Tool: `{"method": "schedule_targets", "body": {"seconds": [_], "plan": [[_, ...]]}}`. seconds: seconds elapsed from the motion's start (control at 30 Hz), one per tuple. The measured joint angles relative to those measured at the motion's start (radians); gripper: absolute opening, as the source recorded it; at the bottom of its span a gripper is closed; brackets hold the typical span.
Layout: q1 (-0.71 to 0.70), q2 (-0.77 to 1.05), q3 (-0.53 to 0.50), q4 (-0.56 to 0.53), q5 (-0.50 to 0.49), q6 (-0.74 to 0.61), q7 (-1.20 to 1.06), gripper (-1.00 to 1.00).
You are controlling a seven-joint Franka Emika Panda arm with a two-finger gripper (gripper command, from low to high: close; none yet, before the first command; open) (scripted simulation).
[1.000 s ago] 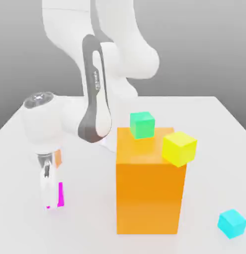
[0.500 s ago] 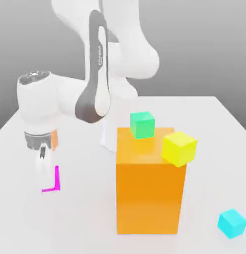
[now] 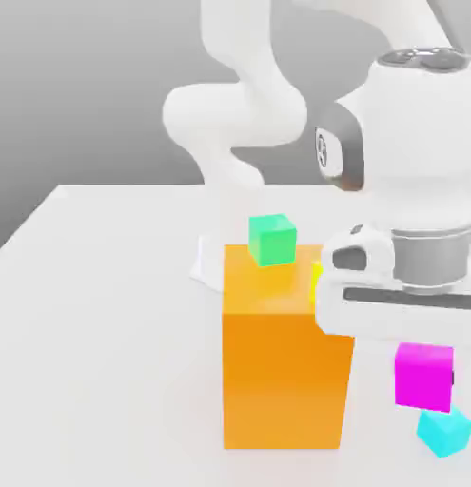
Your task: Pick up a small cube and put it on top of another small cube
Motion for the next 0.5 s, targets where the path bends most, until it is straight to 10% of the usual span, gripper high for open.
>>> {"method": "schedule_targets", "body": {"seconds": [0.3,0.33,0.5], "plan": [[0.138,0.169,-0.048,-0.074,-0.240,0.111,0.172,-1.00],[0.149,0.197,-0.063,-0.072,-0.258,0.136,0.185,1.00],[0.149,0.197,-0.063,-0.072,-0.258,0.136,0.185,1.00]]}}
